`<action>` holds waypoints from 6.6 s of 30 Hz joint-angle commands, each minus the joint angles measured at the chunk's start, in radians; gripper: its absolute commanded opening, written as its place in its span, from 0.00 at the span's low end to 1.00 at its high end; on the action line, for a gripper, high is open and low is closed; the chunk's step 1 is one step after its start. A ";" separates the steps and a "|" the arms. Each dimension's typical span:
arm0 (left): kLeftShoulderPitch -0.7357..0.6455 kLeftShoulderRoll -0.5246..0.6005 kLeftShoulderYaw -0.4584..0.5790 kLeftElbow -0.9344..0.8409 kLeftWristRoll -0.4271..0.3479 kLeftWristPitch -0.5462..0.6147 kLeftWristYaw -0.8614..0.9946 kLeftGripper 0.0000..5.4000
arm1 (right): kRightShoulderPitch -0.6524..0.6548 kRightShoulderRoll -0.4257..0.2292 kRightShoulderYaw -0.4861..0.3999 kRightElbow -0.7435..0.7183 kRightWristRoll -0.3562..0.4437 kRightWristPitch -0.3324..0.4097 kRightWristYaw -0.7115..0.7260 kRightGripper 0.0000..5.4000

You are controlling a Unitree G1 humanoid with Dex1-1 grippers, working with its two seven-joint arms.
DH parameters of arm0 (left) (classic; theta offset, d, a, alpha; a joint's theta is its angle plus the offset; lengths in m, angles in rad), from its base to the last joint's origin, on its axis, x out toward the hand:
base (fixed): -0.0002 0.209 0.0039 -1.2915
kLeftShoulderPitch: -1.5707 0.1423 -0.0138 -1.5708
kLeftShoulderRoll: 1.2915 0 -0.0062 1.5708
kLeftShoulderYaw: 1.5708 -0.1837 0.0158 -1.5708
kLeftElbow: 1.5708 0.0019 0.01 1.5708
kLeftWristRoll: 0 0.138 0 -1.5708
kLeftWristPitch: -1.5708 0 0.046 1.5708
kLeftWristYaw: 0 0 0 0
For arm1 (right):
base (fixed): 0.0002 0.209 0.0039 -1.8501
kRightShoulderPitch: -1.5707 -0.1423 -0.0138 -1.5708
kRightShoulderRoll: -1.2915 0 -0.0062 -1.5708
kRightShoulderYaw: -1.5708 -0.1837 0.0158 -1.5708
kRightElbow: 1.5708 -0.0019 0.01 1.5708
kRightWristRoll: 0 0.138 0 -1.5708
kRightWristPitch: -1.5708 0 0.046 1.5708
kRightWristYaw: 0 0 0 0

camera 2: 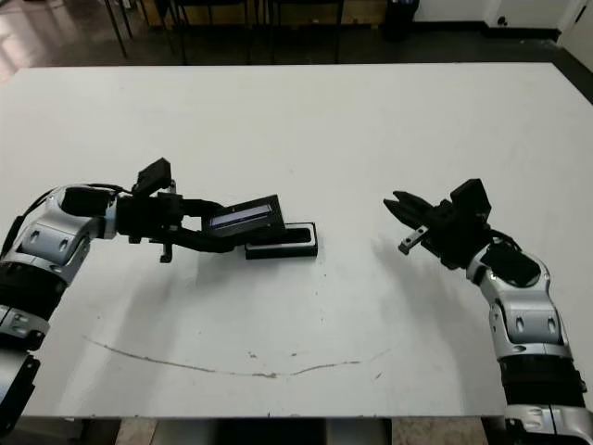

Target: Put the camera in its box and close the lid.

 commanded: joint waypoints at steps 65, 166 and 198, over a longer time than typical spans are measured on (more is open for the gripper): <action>-0.084 -0.196 -0.206 0.113 0.226 0.083 0.028 0.23 | 0.056 -0.007 0.009 -0.082 -0.011 0.082 -0.041 0.00; 0.494 -0.571 -0.057 -0.569 0.078 0.495 1.215 0.00 | 0.208 0.299 0.005 -0.410 -0.004 0.067 -0.488 0.00; 0.636 -0.312 0.360 -0.482 0.087 -0.556 1.234 0.00 | 0.264 0.402 0.146 -0.366 -0.262 -0.194 -0.658 0.00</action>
